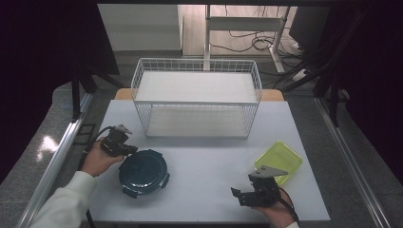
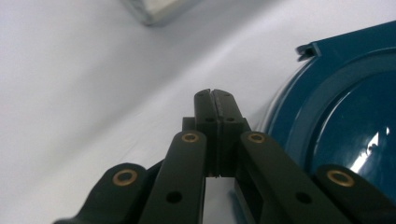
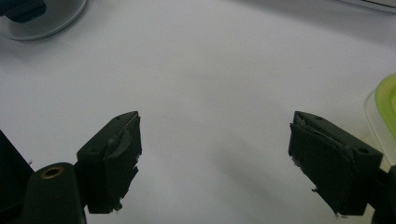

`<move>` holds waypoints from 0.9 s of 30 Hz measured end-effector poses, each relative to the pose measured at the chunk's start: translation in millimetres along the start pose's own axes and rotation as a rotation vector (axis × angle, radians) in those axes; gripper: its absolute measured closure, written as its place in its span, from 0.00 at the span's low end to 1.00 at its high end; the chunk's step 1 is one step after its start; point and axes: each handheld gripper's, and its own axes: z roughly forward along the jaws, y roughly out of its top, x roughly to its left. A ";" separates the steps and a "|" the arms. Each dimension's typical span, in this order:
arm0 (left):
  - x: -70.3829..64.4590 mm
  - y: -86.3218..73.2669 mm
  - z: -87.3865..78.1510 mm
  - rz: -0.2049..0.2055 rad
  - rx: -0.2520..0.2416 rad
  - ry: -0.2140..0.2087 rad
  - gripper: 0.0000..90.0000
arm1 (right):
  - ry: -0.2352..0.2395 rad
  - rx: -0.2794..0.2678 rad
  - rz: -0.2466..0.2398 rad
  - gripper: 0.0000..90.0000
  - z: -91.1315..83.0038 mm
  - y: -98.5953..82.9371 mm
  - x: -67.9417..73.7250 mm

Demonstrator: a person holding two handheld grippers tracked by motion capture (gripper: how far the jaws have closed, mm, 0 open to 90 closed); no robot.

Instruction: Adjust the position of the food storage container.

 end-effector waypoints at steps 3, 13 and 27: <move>8.6 -10.0 -13.3 -0.042 -0.008 0.017 1.00 | 0.000 -0.001 0.001 0.19 -0.6 0.0 -0.2; 18.1 -57.5 -41.9 -0.149 -0.003 0.061 1.00 | -0.005 -0.007 0.001 0.19 -2.0 1.0 1.5; -17.6 -76.8 -25.0 -0.160 0.015 -0.069 1.00 | -0.006 0.002 0.000 0.19 -0.1 0.3 2.8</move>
